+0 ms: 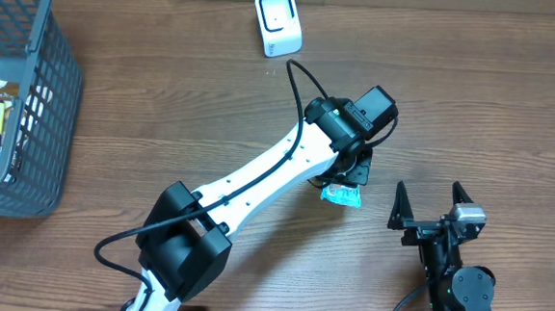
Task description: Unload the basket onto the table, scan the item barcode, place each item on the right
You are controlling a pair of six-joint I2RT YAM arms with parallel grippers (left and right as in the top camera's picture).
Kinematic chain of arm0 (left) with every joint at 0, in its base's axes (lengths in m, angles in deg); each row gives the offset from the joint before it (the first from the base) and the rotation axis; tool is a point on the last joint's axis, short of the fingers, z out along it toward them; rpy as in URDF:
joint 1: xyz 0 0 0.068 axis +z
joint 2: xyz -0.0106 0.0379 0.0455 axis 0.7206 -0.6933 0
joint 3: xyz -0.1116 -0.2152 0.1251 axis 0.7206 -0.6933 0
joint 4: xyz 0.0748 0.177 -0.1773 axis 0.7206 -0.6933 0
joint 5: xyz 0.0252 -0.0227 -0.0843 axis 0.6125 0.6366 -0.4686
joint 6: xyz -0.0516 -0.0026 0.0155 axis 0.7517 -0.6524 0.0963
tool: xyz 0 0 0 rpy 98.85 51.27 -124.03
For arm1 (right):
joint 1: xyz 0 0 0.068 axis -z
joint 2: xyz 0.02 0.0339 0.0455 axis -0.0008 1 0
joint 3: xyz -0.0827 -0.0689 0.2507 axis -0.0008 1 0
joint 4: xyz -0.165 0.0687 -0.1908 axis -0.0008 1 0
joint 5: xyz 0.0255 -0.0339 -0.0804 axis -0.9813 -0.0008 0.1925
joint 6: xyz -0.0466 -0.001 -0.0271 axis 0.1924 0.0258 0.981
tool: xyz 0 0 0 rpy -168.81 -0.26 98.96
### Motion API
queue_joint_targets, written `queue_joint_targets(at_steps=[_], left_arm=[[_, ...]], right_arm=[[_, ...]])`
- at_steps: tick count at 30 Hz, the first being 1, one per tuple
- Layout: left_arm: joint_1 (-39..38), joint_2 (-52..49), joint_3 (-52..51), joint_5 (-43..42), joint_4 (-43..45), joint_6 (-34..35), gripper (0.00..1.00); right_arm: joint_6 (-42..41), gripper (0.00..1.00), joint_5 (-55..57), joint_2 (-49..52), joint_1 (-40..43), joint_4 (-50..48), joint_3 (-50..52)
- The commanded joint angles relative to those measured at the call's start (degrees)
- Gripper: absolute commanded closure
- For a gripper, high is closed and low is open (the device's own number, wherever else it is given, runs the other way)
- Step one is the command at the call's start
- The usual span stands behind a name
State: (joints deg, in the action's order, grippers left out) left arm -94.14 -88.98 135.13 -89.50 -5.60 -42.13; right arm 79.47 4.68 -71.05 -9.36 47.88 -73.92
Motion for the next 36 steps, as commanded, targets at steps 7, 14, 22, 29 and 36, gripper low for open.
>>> queue_joint_targets(at_steps=[7,14,22,29,36], left_arm=[[1.0,0.0,4.0,1.3,-3.1,-0.3,0.96],[1.6,0.1,10.7,9.4,-11.7,-0.3,0.96],[1.6,-0.1,9.7,24.4,-21.0,0.2,0.96],[1.6,-0.4,1.0,27.8,-19.8,3.3,0.96],[1.7,-0.5,-10.3,32.2,-12.0,4.8,0.96]], right_arm=[[0.1,0.00,-0.3,-0.5,0.2,-0.2,0.6],[0.1,0.00,-0.3,-0.5,0.2,-0.2,0.6],[0.1,0.00,-0.3,-0.5,0.2,-0.2,0.6],[0.1,0.00,-0.3,-0.5,0.2,-0.2,0.6],[0.1,0.00,-0.3,-0.5,0.2,-0.2,0.6]])
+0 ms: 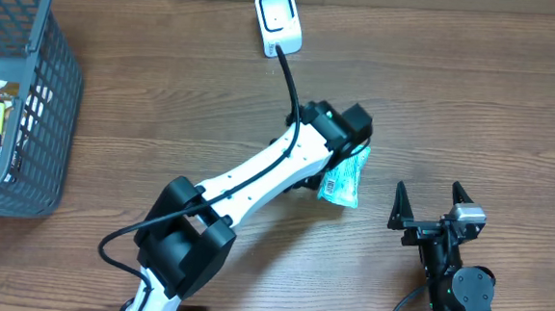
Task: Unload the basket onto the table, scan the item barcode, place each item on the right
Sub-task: 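Open the left gripper to release the packets onto the table and lift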
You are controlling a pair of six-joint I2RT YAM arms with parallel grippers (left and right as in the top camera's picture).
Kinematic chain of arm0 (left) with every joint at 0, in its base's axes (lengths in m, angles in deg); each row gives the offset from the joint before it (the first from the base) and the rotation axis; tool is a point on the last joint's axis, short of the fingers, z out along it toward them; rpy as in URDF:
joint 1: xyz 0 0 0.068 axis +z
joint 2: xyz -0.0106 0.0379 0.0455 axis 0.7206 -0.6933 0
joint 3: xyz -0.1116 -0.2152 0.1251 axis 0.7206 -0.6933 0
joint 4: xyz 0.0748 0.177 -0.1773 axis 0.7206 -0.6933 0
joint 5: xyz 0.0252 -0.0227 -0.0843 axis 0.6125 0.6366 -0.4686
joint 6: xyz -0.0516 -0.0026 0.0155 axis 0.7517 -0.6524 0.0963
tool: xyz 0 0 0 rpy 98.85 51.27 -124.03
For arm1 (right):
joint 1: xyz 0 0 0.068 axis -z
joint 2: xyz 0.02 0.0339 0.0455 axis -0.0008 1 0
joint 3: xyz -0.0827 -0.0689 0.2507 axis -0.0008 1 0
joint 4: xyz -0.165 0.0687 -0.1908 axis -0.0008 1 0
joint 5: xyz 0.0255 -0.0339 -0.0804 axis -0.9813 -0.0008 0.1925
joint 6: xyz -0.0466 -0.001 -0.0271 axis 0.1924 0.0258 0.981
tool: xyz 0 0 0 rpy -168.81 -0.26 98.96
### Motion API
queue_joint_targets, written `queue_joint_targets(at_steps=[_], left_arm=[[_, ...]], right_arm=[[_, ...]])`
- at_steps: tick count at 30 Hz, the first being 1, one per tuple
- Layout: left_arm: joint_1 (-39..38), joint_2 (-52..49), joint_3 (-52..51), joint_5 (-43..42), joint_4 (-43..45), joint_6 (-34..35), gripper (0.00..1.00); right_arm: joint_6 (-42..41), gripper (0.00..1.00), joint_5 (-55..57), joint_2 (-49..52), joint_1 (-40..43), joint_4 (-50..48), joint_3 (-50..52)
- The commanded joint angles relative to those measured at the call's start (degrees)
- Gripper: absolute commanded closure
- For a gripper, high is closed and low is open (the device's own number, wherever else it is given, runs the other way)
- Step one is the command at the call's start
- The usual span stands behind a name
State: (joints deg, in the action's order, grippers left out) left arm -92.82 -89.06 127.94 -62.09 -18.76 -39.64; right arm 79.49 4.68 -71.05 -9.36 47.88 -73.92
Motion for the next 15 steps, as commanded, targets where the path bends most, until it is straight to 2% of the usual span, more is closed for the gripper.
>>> queue_joint_targets(at_steps=[1,9,12,15], left_arm=[[0.4,-0.4,-4.6,6.4,1.9,3.3,0.96],[1.7,-0.4,-13.6,7.9,9.9,3.7,0.95],[2.0,-0.4,-14.0,7.8,10.6,3.7,0.87],[2.1,-0.4,-14.0,6.8,11.3,3.7,0.75]], right_arm=[[0.1,0.00,-0.3,-0.5,0.2,-0.2,0.6],[0.0,0.00,-0.3,-0.5,0.2,-0.2,0.6],[0.1,0.00,-0.3,-0.5,0.2,-0.2,0.6],[0.1,0.00,-0.3,-0.5,0.2,-0.2,0.6]])
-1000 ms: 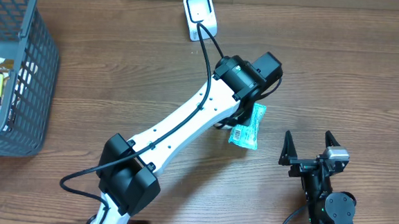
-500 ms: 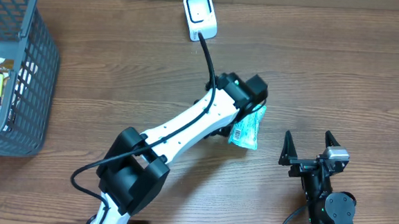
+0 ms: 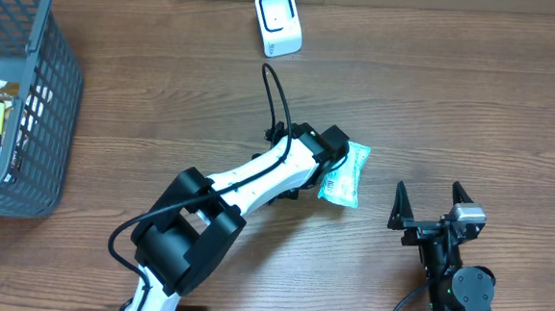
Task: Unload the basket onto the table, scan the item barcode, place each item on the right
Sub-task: 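Open the left gripper to release the packets onto the table and lift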
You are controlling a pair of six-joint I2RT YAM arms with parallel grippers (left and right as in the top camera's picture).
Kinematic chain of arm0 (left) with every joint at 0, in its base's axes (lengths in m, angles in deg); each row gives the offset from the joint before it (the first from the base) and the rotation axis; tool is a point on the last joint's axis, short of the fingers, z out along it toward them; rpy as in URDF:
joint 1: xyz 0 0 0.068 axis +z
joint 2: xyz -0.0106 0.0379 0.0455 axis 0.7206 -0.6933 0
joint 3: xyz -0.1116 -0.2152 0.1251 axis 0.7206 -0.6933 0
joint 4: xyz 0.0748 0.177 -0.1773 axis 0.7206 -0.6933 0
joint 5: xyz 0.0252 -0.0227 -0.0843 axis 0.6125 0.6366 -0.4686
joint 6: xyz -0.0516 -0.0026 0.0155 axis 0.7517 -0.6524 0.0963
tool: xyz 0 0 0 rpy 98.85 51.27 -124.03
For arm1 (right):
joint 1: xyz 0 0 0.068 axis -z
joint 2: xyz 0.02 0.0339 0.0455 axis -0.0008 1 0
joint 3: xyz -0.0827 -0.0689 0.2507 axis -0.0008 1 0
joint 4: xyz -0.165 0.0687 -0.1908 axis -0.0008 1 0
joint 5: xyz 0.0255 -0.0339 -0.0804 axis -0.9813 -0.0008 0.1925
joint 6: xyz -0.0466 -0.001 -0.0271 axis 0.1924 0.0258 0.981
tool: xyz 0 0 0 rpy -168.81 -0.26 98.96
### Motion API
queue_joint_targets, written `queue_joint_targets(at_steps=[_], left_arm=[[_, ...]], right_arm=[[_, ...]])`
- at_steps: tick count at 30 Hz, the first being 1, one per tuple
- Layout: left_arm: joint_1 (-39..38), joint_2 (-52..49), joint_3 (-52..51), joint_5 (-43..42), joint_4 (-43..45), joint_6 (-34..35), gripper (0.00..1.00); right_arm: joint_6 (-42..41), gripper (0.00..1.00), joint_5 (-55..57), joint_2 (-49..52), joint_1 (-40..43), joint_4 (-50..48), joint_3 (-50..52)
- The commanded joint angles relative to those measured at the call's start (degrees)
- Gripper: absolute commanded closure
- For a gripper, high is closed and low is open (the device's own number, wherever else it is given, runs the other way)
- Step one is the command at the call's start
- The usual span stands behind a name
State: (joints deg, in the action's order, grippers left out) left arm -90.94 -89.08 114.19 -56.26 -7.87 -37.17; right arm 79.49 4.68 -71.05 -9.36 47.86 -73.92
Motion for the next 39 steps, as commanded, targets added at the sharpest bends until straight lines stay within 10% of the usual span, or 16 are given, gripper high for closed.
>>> queue_joint_targets(at_steps=[1,39], left_arm=[[0.2,-0.4,-0.3,1.0,0.5,1.2,0.74],[0.2,-0.4,0.1,-1.9,1.9,0.7,0.87]], right_arm=[[0.1,0.00,-0.3,-0.5,0.2,-0.2,0.6],[0.1,0.00,-0.3,-0.5,0.2,-0.2,0.6]])
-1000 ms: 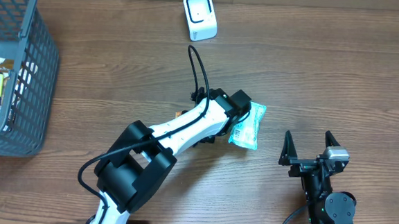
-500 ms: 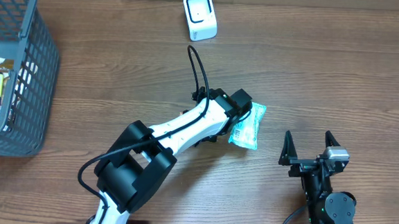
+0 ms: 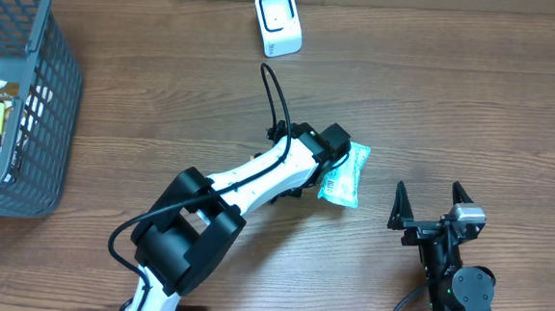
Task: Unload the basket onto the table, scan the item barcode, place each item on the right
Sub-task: 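Open the left gripper to release the packets onto the table and lift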
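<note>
A teal packet [image 3: 346,183] sticks out from under the left gripper [image 3: 339,163] in the middle of the table, seen from overhead. The gripper looks shut on the packet's left edge, though the wrist hides its fingers. The white barcode scanner [image 3: 278,22] stands at the far edge of the table, well behind the packet. My right gripper [image 3: 433,201] rests open near the front right, a short way right of the packet, with nothing between its fingers.
A grey mesh basket [image 3: 40,93] at the far left holds several small packaged items. The left arm's black cable [image 3: 279,93] loops up behind its wrist. Brown wooden tabletop [image 3: 474,100] lies between the packet and the scanner.
The left gripper first stood over the teal packet, which lay mostly hidden beneath it. Then the packet showed tilted at the gripper, with the wrist turned. By the last earlier moment the wrist had drawn back to the left with the packet at its right side, where it remains.
</note>
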You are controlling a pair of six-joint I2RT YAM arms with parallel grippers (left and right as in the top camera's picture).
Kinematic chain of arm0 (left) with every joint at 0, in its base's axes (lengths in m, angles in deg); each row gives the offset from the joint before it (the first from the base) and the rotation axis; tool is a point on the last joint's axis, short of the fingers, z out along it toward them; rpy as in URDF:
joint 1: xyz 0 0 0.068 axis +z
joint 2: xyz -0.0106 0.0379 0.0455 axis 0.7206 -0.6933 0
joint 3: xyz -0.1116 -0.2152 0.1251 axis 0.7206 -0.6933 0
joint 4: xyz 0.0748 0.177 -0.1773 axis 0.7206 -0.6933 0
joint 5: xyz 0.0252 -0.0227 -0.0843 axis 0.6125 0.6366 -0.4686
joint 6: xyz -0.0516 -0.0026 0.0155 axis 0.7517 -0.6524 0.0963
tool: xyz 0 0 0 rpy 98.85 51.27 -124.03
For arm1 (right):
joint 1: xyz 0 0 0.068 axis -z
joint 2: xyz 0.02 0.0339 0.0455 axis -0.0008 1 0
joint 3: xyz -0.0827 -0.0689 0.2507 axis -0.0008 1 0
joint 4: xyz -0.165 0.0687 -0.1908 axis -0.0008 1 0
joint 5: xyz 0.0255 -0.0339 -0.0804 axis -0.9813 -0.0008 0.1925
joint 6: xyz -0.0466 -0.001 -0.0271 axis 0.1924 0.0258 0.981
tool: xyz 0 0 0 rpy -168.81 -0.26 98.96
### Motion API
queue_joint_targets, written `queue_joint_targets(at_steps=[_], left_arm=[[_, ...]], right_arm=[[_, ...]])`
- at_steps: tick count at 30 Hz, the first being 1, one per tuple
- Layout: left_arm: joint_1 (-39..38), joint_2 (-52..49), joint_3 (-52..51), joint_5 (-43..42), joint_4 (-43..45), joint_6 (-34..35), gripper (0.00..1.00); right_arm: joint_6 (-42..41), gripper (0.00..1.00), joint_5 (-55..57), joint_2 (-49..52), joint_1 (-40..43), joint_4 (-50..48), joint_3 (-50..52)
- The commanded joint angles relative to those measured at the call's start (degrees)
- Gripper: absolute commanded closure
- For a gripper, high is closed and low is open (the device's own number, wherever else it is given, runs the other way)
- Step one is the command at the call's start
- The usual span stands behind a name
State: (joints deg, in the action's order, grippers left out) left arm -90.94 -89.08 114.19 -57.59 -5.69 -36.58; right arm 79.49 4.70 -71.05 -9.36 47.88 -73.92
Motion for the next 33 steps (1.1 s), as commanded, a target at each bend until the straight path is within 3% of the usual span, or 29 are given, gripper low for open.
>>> queue_joint_targets(at_steps=[1,22,33], left_arm=[[0.2,-0.4,0.4,-0.6,-0.5,0.2,0.87],[0.2,-0.4,2.5,-3.4,-0.6,0.2,0.86],[0.3,-0.3,10.2,-3.3,-4.5,0.2,0.75]], right_arm=[[0.1,0.00,-0.3,-0.5,0.2,-0.2,0.6],[0.1,0.00,-0.3,-0.5,0.2,-0.2,0.6],[0.1,0.00,-0.3,-0.5,0.2,-0.2,0.6]])
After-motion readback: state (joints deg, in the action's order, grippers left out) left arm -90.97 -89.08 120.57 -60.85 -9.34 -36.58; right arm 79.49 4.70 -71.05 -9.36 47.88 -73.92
